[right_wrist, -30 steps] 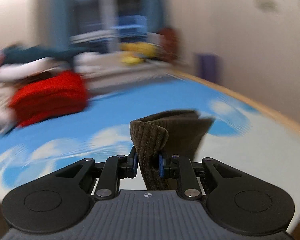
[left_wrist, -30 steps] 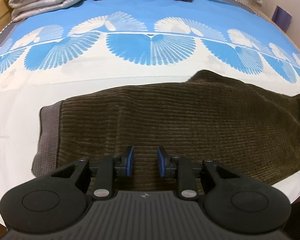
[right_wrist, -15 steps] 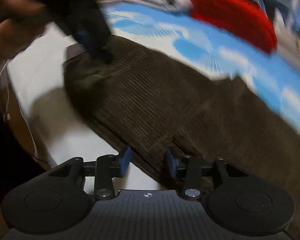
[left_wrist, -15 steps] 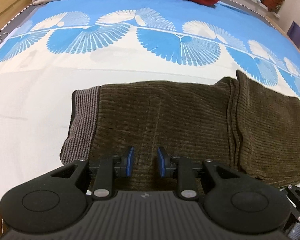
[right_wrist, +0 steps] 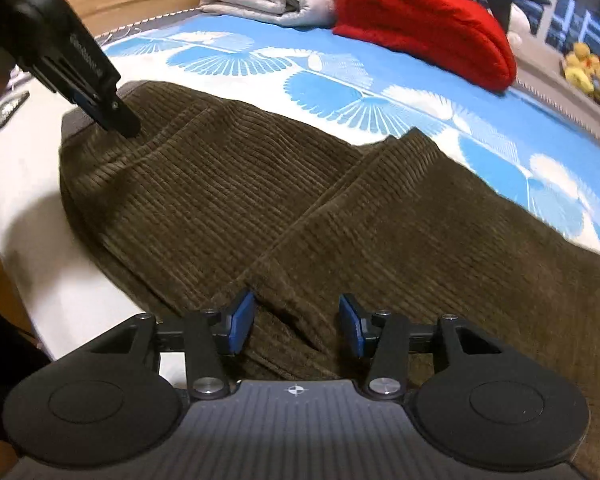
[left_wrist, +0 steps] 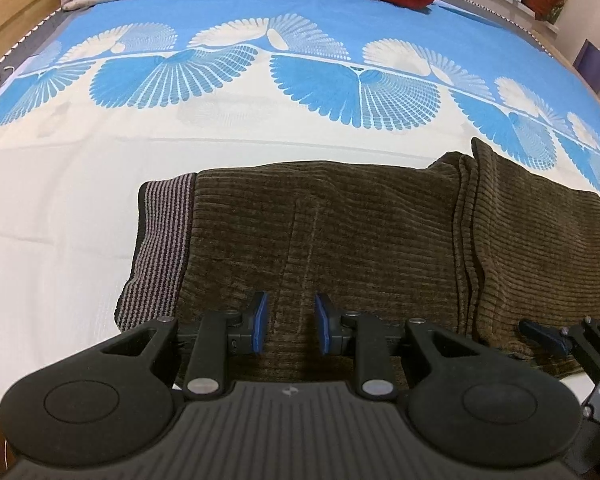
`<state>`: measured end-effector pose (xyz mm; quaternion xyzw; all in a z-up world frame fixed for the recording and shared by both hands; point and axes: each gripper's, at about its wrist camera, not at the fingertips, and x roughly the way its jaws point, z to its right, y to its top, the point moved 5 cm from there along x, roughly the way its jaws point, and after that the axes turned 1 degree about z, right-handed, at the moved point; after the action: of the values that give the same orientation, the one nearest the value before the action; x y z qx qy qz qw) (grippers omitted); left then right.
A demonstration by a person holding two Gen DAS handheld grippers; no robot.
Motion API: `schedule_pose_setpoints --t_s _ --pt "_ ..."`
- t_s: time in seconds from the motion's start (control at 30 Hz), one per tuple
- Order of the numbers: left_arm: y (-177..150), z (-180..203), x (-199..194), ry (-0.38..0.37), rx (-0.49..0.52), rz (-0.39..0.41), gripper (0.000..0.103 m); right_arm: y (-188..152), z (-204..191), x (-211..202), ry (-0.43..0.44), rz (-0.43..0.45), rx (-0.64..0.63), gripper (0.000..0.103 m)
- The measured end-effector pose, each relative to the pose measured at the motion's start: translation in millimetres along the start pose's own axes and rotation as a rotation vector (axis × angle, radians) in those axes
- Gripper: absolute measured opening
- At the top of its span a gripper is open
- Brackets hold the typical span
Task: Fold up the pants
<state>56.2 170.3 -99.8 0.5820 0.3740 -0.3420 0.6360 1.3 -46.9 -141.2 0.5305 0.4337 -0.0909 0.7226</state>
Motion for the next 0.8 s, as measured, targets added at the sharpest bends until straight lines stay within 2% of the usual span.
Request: schedule_pose_setpoints --t_s 0.03,0.13,0.23,0.3,0.33,0.37,0.4,0.47,0.5,0.57,0.63,0.7,0.8 --pt "0.1 0.0 0.5 0.0 0.002 -0.002 0.028 0.6 0.1 1.6 0.004 0.0 -0.003 0.047" --pt "0.9 1.6 2.0 0.001 0.009 -0.004 0.028 9.9 -1.0 5.4 0.082 0.004 -0.039 0.013" --pt "1.6 4.3 2.4 -0.002 0.01 -0.003 0.028 19.8 -10.4 -15.5 0.109 0.097 -0.126 0.011" --pt "2.6 6.5 3.1 -0.004 0.019 -0.003 0.028 18.4 -19.8 -27.8 0.148 0.123 -0.188 0.011" --pt "2.8 7.3 3.6 -0.003 0.02 -0.004 0.028 12.3 -24.2 -25.7 0.155 0.098 -0.229 0.011" --pt "3.1 7.3 4.1 -0.002 0.017 -0.006 0.028 2.1 -28.8 -18.1 0.17 0.034 -0.271 0.014" --pt "2.7 6.8 4.2 -0.002 0.012 -0.008 0.028 -5.4 -31.7 -14.0 0.168 0.009 -0.309 0.014" --pt "2.3 5.2 4.1 -0.005 0.006 -0.01 0.028 -7.3 -34.3 -16.9 0.123 0.038 -0.345 0.016" --pt "2.6 3.5 4.0 -0.005 0.002 -0.008 0.028 -3.5 -32.8 -18.5 0.122 0.033 -0.307 0.02" --pt "4.0 -4.0 3.4 0.003 -0.024 -0.002 0.028 2.2 -30.2 -24.0 0.121 0.059 -0.241 0.04" --pt "4.2 -14.5 2.0 0.009 -0.067 0.002 0.028 2.5 -33.1 -26.8 0.101 0.092 -0.246 0.054" --pt "5.1 -27.1 0.5 0.01 -0.124 0.004 0.028 -4.1 -39.2 -23.4 0.098 0.074 -0.299 0.055" --pt "3.1 -49.5 -1.9 0.015 -0.213 0.006 0.028 -18.4 -47.2 -8.3 0.056 0.025 -0.408 0.048"
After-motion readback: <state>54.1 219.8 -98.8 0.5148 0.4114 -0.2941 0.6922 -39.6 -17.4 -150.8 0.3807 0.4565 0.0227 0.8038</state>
